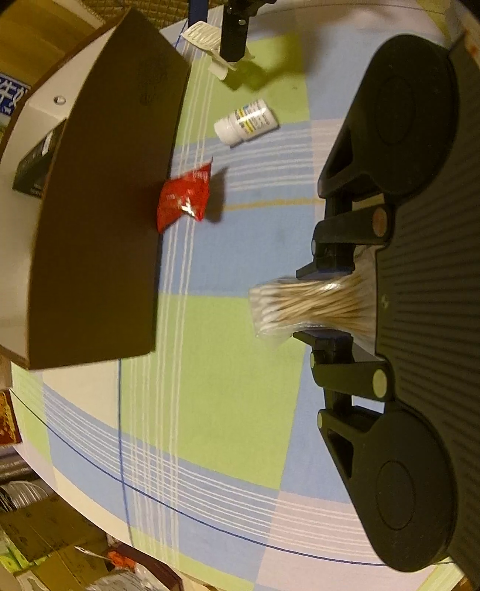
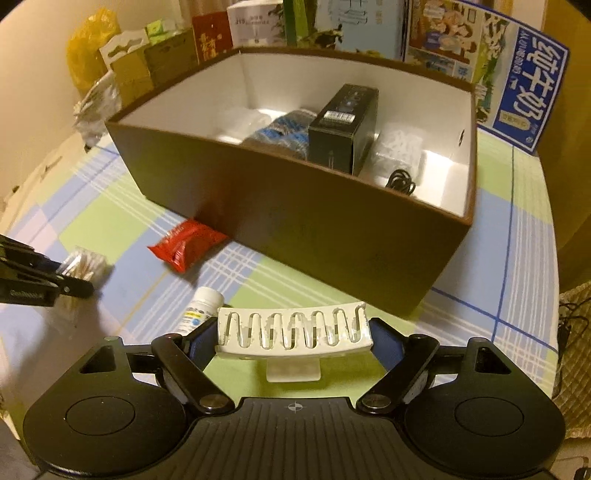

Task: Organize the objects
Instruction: 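Grasp the cotton swab bag with the left tool while the right tool grasps the white rack, then carry the swab bag with the left tool into the brown box while the right tool carries the rack, then open the left tool to release the swab bag while the right tool releases the rack, then withdraw both tools from the brown box toward the red packet and pill bottle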

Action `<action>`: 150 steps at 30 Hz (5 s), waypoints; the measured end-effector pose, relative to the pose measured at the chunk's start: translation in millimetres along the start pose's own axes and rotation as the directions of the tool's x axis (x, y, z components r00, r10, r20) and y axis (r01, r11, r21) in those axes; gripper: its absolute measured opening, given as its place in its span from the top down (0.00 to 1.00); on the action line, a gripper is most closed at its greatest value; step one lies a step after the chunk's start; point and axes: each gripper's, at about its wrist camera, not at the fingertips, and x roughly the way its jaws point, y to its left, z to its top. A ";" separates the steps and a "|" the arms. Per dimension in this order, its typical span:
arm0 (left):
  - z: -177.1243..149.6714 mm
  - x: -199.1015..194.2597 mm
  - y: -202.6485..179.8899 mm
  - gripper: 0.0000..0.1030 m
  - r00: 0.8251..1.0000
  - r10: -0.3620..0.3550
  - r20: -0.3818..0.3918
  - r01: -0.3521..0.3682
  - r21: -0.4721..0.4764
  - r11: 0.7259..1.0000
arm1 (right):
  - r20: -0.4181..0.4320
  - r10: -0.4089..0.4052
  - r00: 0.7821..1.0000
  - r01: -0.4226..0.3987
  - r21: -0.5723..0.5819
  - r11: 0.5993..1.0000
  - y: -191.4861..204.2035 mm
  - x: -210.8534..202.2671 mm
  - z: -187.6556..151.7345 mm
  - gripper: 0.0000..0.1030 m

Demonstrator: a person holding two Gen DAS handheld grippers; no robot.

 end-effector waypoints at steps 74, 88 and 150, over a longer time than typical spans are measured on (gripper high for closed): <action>189.2 38.1 -55.2 0.79 0.990 -0.136 0.036 0.131 0.121 0.984 | 0.009 -0.073 0.997 0.067 0.326 0.943 -35.9 47.9 116.9 0.20; 189.3 34.4 -51.6 0.51 0.991 -0.131 0.036 0.125 0.138 0.982 | 0.004 -0.071 0.997 0.066 0.318 0.946 -34.8 49.4 119.7 0.20; 94.7 -77.8 -38.3 0.12 0.983 -0.104 0.149 0.083 0.146 0.986 | 0.101 -0.086 0.991 0.048 0.330 0.943 30.2 -49.5 49.1 0.06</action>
